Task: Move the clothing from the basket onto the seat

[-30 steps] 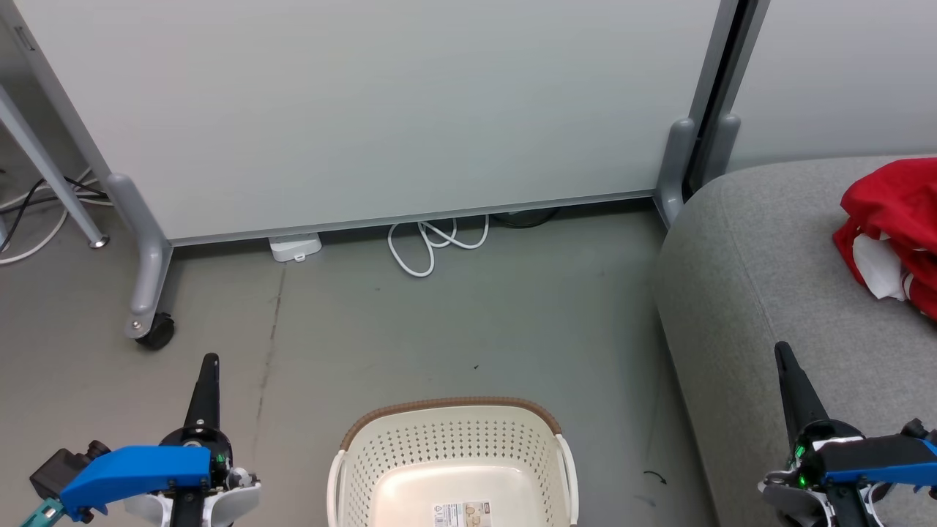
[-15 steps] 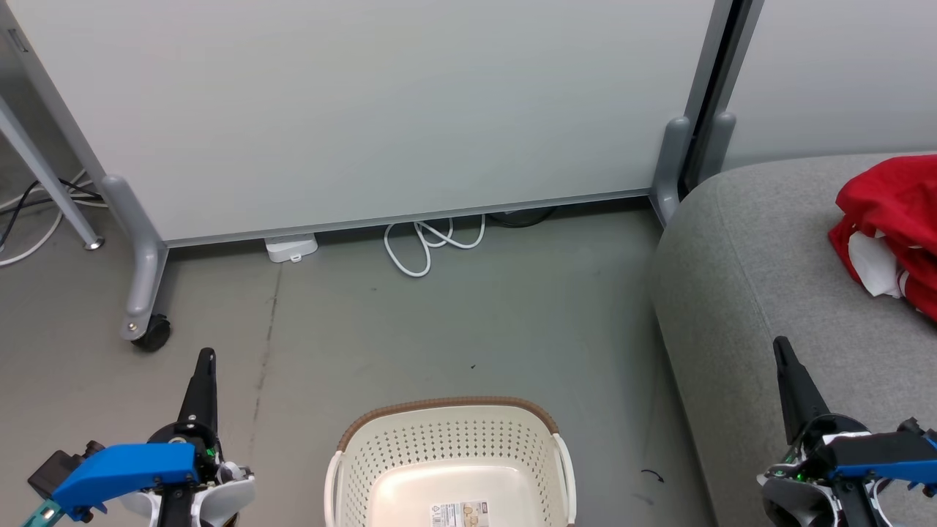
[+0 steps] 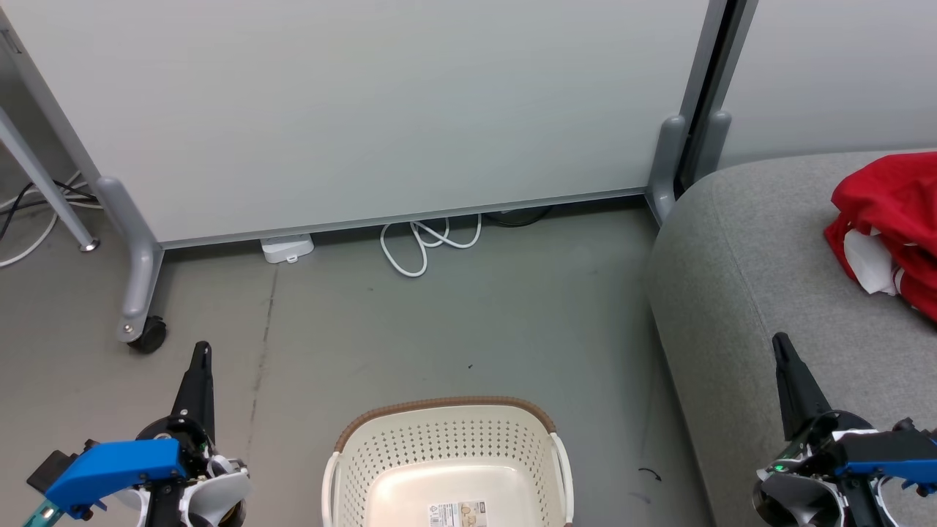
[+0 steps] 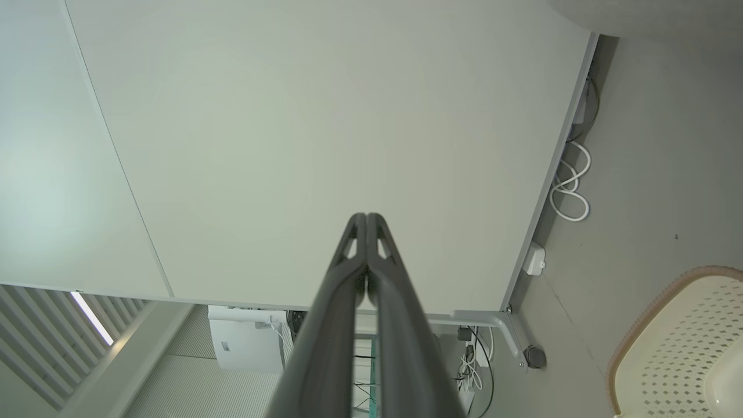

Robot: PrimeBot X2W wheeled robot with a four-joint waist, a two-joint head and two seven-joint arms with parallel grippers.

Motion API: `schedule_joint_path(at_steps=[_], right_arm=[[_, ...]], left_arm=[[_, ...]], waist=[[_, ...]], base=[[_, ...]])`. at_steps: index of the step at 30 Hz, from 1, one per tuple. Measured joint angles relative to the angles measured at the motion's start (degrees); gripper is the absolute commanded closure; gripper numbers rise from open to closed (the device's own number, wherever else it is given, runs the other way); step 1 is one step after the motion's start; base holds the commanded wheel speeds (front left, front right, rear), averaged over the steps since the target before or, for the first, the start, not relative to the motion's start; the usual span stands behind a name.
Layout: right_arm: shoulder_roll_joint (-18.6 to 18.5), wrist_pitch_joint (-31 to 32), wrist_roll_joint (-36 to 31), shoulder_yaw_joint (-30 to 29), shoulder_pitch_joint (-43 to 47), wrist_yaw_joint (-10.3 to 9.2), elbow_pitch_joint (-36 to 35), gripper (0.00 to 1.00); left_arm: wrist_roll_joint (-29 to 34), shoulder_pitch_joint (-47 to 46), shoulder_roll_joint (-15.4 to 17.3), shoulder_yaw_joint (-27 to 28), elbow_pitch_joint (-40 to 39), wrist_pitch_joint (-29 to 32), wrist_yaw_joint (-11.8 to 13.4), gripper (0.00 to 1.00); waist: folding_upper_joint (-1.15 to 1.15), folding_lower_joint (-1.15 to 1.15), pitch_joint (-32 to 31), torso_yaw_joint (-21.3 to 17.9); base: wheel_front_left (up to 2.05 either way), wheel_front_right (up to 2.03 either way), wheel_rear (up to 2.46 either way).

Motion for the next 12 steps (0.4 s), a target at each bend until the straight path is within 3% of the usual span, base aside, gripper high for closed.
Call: schedule_joint_path(at_steps=[12], right_arm=[[0.0,0.1,0.5,0.0,-0.1,0.0,0.0,1.0]], left_arm=[[-0.5,-0.2,0.0,0.0,0.0,0.1,0.0,1.0]], waist=[[0.0,0.0,0.0,0.0]], base=[[0.0,0.0,0.0]])
